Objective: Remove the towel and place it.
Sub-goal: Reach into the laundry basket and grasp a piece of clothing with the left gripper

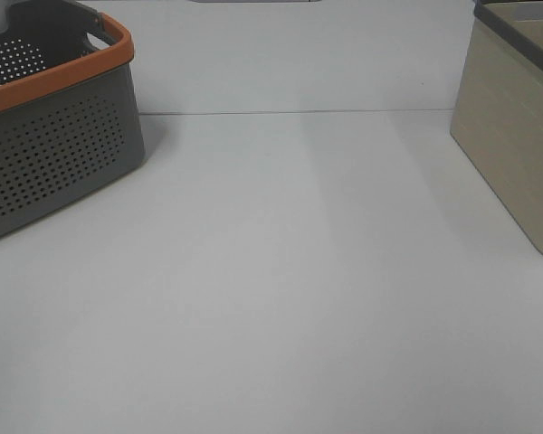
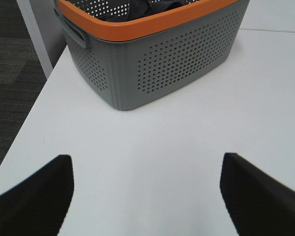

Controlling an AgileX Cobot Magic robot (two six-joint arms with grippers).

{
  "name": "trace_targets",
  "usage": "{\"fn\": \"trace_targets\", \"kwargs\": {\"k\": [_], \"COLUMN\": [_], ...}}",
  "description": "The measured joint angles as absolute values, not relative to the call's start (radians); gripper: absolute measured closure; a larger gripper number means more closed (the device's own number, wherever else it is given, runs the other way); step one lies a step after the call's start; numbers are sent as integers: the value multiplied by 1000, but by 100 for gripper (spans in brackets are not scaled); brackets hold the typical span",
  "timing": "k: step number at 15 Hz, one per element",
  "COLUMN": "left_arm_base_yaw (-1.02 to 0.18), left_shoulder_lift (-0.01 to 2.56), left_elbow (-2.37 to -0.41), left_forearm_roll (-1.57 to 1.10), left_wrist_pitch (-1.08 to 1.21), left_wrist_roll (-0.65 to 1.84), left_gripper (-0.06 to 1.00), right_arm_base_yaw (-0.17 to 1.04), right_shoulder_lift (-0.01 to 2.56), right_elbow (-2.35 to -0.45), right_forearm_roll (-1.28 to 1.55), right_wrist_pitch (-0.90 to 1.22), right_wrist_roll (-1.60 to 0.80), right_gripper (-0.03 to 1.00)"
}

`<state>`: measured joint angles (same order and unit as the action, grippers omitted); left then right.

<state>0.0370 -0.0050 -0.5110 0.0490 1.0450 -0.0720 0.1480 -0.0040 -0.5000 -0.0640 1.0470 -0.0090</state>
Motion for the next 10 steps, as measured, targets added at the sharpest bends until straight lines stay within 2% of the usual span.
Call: {"fn": "trace_targets", "kwargs": {"k": [7,10], "left_arm_base_yaw": [37,37], "left_shoulder_lift": [-5,55], "left_elbow": [-514,-583], "left_forearm_roll": [49,62], "left_wrist_pitch": [1046,1063], "left_wrist_roll": [-73,-73], "left_gripper": [18,18], "right_arm_base_yaw": [148,148], "right_shoulder_lift": [-4,-4], "right_elbow": [-500,-500], "right_forearm_roll": [-64,-64], "right_wrist_pitch": [1047,1047], "right_wrist_roll": [-9,-9], "right_gripper": [35,35]}}
